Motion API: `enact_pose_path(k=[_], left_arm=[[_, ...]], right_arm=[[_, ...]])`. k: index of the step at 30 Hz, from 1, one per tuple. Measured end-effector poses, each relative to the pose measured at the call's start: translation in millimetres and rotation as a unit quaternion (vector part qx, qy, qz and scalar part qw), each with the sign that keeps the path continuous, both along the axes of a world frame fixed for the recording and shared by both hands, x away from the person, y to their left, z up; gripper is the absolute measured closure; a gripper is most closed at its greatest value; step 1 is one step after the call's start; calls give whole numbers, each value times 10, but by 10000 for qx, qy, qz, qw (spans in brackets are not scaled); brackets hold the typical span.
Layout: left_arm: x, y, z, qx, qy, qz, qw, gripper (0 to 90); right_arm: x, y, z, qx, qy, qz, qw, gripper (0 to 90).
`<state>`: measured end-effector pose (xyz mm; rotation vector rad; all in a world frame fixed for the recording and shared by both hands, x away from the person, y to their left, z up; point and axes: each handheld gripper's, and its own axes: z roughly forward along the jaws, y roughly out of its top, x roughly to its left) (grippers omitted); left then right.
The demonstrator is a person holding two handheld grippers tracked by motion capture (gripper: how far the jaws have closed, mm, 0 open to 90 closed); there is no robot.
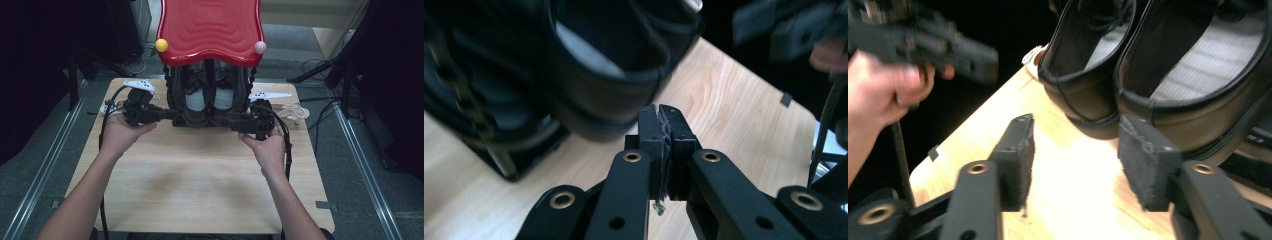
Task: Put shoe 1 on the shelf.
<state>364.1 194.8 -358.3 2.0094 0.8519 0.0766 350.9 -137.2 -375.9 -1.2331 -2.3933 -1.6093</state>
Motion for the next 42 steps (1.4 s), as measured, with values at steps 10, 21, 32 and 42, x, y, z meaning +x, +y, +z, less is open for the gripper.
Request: enact_pose_path(k=[10,21,32,42], left_arm=[[254,-157,497,5,-282,-169,9995,900],[555,-340,889,8,-400,-115,9991,900],[818,-565,1157,209,-644,-131,9976,900],[1080,-819,1315,181,-656,-148,9976,899]], right_arm=[[-24,50,-149,-205,-74,186,9996,754],[32,106,-255,-356,-141,296,9988,900],[154,163,-386,-399,86,334,9986,900],[250,179,-456,-417,143,204,9988,900]])
